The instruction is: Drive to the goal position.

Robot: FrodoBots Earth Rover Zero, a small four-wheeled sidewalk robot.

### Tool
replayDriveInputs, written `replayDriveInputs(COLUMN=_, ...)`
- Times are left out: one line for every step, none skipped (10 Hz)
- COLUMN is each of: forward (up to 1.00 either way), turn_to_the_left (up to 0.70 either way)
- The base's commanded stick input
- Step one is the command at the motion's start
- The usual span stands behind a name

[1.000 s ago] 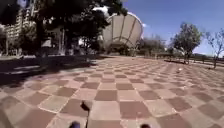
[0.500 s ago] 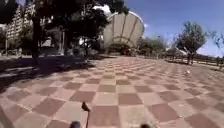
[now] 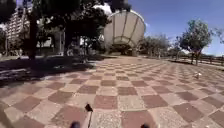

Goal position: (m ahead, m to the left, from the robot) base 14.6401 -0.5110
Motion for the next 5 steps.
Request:
replayDriveInputs(forward=1.0, turn_to_the_left=0.0)
replayDriveInputs(forward=1.0, turn_to_the_left=0.0)
replayDriveInputs(forward=1.0, turn_to_the_left=0.0)
replayDriveInputs(forward=1.0, turn_to_the_left=0.0)
replayDriveInputs(forward=1.0, turn_to_the_left=0.0)
